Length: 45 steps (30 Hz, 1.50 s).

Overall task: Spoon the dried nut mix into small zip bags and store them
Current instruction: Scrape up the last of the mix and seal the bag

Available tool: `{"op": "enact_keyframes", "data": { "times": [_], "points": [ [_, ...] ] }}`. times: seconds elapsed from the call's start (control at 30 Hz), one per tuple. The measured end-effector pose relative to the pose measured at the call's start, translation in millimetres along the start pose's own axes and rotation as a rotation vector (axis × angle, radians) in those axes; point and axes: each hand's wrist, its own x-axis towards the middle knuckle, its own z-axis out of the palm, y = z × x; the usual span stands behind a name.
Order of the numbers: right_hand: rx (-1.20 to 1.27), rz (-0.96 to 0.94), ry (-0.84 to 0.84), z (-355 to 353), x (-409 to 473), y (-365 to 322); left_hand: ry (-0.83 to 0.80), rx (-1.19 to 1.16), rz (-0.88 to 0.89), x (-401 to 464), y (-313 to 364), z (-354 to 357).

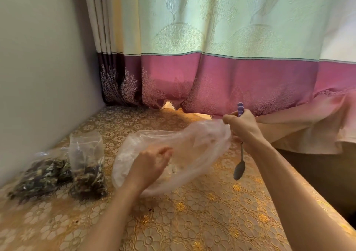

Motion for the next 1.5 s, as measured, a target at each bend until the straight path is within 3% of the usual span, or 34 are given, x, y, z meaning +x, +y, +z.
{"op": "enact_keyframes", "data": {
  "times": [0.13, 0.3, 0.37, 0.47, 0.57, 0.63, 0.73, 0.87, 0.93, 1.23, 1.5],
  "points": [
    [0.049, 0.04, 0.053, -4, -6, 11, -0.203, 0.231, 0.058, -4, -6, 12],
    [0.645, 0.158, -0.008, 4, -12, -3, -0.35, 0.281, 0.035, -6, -7, 14],
    [0.577, 0.095, -0.001, 14, -16, -1, -0.254, 0.241, 0.052, -6, -2, 11],
    [0.273, -0.044, -0.014, 30, -28, 16, 0.07, 0.281, 0.084, -3, 4, -2],
    [0.237, -0.057, -0.129, 38, -37, 36, 0.354, 0.324, 0.043, 5, 12, -20],
    [0.187, -0.092, -0.132, 38, -41, 48, 0.439, 0.318, 0.022, 12, 15, -31],
    [0.129, -0.142, -0.118, 33, -43, 61, 0.386, 0.36, -0.08, 25, 11, -43],
    [0.179, -0.159, -0.166, 27, -49, 71, 0.082, 0.385, -0.433, 37, -3, -44],
    [0.196, -0.159, -0.16, 24, -52, 74, 0.004, 0.365, -0.517, 35, -9, -39],
    [0.241, -0.009, -0.102, 33, -62, 79, 0.266, 0.25, -0.253, 38, 6, -43],
    [0.356, 0.135, -0.1, 42, -65, 81, 0.349, 0.226, -0.134, 44, 29, -58]
  ]
}}
